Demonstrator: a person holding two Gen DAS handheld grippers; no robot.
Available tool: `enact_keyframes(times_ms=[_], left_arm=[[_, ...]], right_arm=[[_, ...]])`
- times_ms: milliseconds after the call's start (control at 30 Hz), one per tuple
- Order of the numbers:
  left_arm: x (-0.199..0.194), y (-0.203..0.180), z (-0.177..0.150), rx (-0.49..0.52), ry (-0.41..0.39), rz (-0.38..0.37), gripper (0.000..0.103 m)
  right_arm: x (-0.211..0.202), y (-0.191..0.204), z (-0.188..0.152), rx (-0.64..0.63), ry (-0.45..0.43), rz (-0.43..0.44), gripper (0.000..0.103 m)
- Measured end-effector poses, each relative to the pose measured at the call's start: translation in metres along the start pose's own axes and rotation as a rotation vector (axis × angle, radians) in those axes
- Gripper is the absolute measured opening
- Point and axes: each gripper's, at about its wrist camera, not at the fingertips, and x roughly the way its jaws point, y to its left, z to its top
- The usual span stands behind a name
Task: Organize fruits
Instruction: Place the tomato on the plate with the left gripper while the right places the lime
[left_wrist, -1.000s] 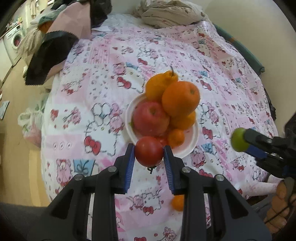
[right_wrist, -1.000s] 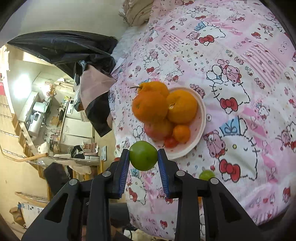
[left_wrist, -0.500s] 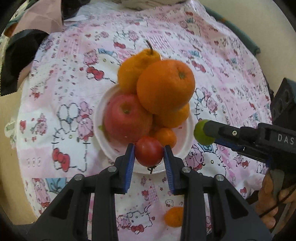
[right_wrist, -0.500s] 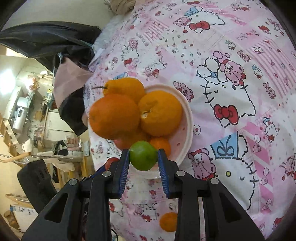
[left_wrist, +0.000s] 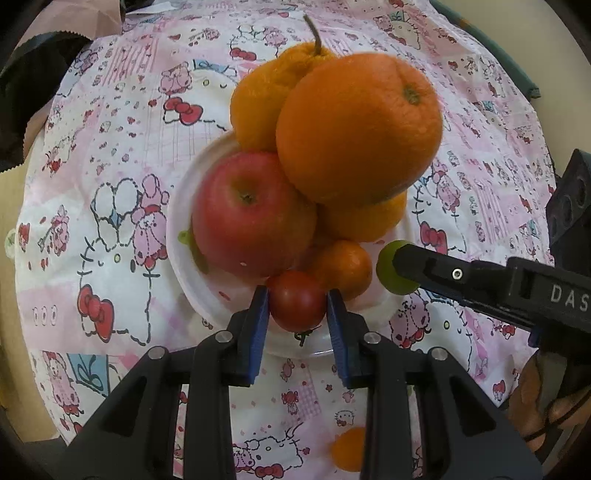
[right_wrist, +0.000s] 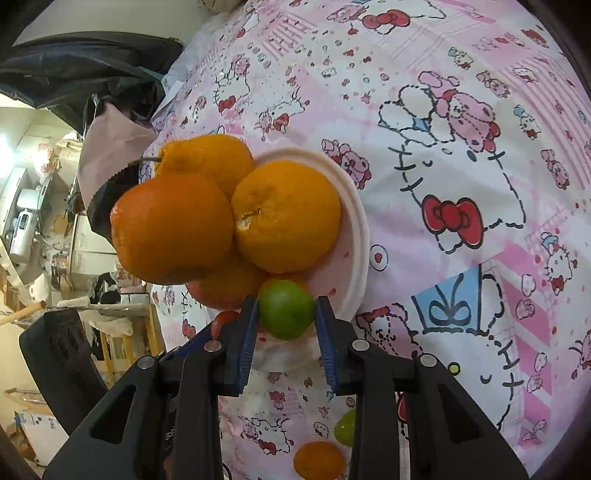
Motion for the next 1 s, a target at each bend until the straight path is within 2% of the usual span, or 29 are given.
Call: enact_keyframes(times_ms=[267,467,533,600,700,767,1000], left_arm=[[0.001,-0.002,0.0,0.023,-0.007,0.003,0.028],[0.003,-0.007,-0.001,0.053,-0.003,0.024,0.029],[0.002,-0.009,-0.001,0.059,-0.006,0.031,0.041],[-0.001,-0.009,-0.001,0.062,-0.019,0.044,0.061],[-0.005,-0.007,-0.001,0.059,-0.031,0.045,0.077],[-0.006,-0.007,-0.002,0.055,-0.031,0.046,0.078],[-0.014,-0.01,-0.005,0.059,-0.043,0.037,0.078]], right_arm=[[0.006,0.001,0.001,-0.03,-0.003,-0.08,0.034],[0.003,-0.004,0.002,-0.004,-0.016,-0.083,0.036],[0.001,-0.005,0.002,0.004,-0.018,-0.084,0.039],[-0.002,-0.006,0.002,0.015,-0.019,-0.076,0.056],[-0.008,-0.004,0.002,0.011,-0.039,-0.081,0.069],[-0.012,-0.002,0.001,0.008,-0.05,-0.088,0.073],[-0.03,0.011,-0.003,-0.017,-0.076,-0.094,0.077]])
